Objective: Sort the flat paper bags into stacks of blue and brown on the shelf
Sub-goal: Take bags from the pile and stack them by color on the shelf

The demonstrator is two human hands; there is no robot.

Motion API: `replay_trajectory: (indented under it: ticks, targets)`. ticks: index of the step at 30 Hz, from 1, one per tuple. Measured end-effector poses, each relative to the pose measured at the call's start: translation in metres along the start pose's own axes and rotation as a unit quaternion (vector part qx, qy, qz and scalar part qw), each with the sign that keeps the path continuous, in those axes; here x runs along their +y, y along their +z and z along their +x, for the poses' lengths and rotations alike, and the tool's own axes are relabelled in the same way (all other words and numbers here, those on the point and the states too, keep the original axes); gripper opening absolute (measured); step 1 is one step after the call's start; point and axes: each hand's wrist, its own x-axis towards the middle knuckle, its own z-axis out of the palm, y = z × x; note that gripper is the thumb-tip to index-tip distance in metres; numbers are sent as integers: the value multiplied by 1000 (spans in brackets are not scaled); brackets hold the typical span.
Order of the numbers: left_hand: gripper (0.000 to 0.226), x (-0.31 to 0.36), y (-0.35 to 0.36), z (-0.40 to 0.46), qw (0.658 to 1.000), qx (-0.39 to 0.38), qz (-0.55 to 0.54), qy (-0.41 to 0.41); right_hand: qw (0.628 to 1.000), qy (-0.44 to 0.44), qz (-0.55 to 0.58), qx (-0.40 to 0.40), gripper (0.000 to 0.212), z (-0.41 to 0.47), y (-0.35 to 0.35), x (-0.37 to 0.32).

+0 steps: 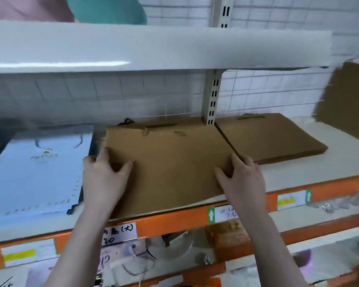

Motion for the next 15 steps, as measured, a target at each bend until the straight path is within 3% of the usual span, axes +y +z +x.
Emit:
replay_trajectory:
  ticks: [6,15]
  targets:
    - [69,29,38,2,1000,1,5,2,1000,25,5,0,52,16,-2,35]
    - [68,115,107,-30,1000,-15,1,11,999,42,-5,-12,58,66,-32,138]
